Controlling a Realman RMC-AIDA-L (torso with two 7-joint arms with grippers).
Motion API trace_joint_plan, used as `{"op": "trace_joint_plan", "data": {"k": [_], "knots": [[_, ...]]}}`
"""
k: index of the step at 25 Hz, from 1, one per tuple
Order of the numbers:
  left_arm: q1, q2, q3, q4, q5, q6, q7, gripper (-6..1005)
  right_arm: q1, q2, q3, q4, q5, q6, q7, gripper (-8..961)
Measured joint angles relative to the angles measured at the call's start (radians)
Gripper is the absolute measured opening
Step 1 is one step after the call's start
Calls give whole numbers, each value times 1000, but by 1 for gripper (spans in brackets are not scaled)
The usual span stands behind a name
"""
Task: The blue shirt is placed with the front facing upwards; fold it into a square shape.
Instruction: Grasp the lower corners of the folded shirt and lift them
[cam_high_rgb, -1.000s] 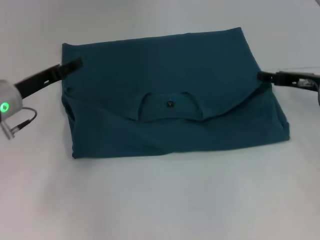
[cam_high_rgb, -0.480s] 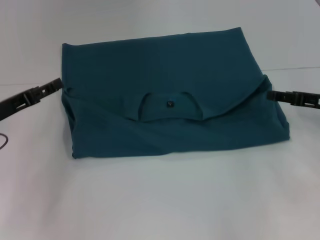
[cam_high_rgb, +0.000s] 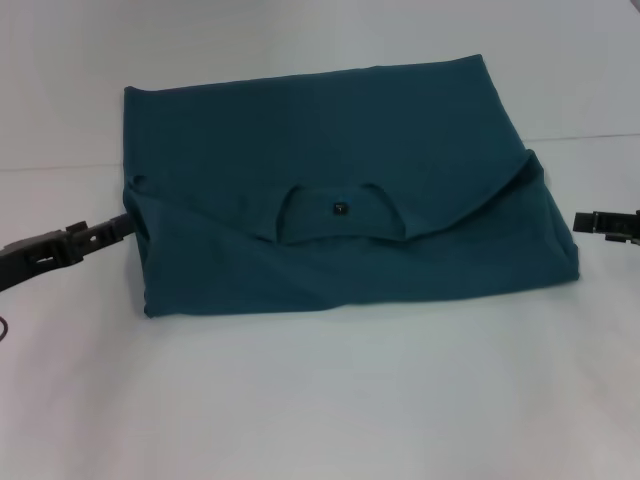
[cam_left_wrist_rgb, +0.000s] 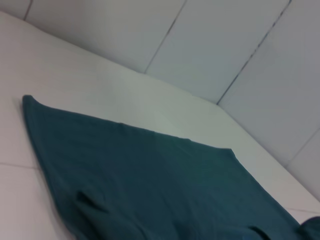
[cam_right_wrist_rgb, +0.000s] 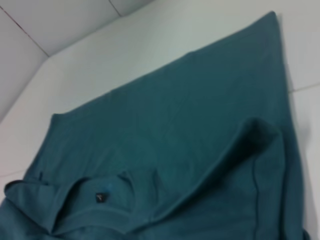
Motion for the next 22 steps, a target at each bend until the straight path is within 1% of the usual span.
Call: {"op": "trace_joint_plan", "data": {"k": [3,4,8,11,14,22], "knots": [[5,-4,8,-2,2,6,5,877,3,-1,0,6,-38,9,21,746],[6,-6,10,-2,2,7,6,878,7,3,-1,8,-51,16,25,746],[9,-11,12,-4,2,8,7,878,27,32,-6,12,-108,82,33,746],[9,-11,14,-6,2,9,8,878,43,49,-11,25,-134,131,35,746],[9,-11,15,-7,2,7,8,878,55,54,-20,46,-142,166,34,747],[7,-12,15,-9,2,3,9,878,71,58,-38,96,-143,233,27,747]]}}
